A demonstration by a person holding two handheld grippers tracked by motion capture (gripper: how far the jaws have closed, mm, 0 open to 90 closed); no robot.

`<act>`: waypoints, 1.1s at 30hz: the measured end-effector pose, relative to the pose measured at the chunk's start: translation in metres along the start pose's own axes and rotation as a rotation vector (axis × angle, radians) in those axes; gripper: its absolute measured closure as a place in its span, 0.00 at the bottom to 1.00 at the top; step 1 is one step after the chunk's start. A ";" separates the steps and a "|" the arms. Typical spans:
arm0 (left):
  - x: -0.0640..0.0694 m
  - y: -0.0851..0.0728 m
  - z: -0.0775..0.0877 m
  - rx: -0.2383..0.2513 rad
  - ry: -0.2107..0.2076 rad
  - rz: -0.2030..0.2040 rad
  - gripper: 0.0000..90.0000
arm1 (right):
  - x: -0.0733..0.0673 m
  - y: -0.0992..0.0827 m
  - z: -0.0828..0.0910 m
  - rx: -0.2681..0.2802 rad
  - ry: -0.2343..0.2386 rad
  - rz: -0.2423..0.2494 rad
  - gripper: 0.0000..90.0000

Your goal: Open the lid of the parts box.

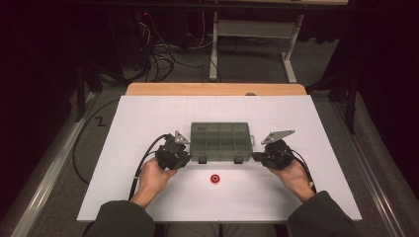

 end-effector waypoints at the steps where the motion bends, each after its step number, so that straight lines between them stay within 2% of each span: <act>1: 0.000 0.001 0.000 0.008 0.001 0.003 0.84 | 0.000 0.001 0.001 0.006 -0.001 -0.003 0.99; 11: 0.000 0.012 -0.001 0.038 0.023 0.002 0.73 | 0.001 0.010 0.007 0.063 -0.014 -0.013 0.95; 20: 0.001 0.020 -0.002 0.056 0.049 -0.006 0.62 | 0.002 0.013 0.009 0.084 -0.015 -0.025 0.94; 33: -0.001 0.030 -0.002 0.090 0.069 0.006 0.55 | 0.003 0.017 0.010 0.098 -0.020 -0.037 0.93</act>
Point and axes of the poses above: each handheld gripper's, and its own axes: z roughly backward along the jaws, y roughly out of its top, x roughly to its right, the point moved 9 cm from there along -z, roughly forward along the jaws, and after that the axes turned 10 degrees about x, right-handed, at the moved point
